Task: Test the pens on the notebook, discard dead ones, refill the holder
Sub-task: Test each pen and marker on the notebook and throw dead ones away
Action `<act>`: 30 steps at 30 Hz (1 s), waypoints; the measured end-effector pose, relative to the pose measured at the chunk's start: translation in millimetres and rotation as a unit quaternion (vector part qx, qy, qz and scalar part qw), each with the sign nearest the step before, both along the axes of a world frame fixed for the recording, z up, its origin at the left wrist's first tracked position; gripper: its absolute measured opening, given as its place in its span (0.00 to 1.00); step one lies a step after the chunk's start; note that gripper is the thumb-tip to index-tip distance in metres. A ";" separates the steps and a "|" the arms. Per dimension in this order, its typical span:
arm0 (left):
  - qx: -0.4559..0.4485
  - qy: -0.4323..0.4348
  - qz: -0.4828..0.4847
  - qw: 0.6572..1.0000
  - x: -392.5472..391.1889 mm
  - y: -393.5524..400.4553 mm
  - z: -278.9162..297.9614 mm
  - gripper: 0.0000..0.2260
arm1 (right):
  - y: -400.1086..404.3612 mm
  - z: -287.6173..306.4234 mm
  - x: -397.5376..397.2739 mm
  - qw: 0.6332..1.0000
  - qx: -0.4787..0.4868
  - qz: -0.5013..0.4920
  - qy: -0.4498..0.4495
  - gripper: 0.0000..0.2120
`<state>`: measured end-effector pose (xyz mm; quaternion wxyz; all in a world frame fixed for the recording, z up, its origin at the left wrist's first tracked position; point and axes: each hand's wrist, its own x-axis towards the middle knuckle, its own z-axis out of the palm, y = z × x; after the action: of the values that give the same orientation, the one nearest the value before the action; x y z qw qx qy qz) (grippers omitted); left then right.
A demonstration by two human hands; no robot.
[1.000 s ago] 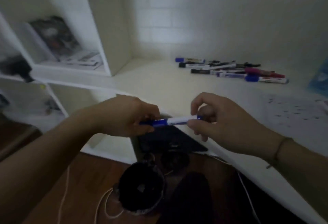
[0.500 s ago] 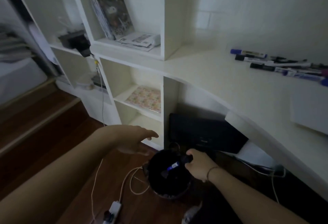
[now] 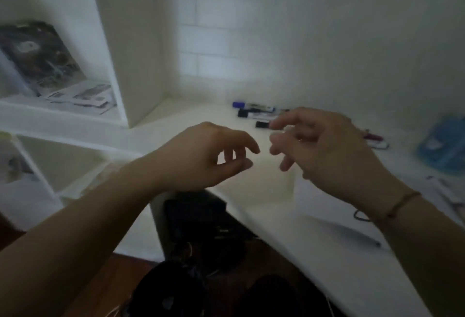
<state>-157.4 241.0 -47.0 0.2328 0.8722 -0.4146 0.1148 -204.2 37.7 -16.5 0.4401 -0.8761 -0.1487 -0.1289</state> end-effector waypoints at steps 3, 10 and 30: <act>-0.043 -0.017 0.003 0.999 31.3 -66.0 3.3 0.09 | -76.9 2.4 21.9 0.995 -0.023 -0.094 -0.027 0.02; 0.063 0.090 0.037 0.993 100.5 -221.9 -14.1 0.15 | -243.0 -78.6 96.6 0.933 -0.217 -0.286 0.035 0.11; 0.008 -0.096 -0.013 0.995 86.7 -275.2 -44.0 0.13 | -237.0 -60.8 23.6 0.973 0.145 -0.179 -0.033 0.09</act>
<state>-70.7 -34.1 -91.0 0.1864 0.8536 -0.4470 0.1917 -180.6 -199.3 -77.3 0.5270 -0.8108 0.0167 -0.2543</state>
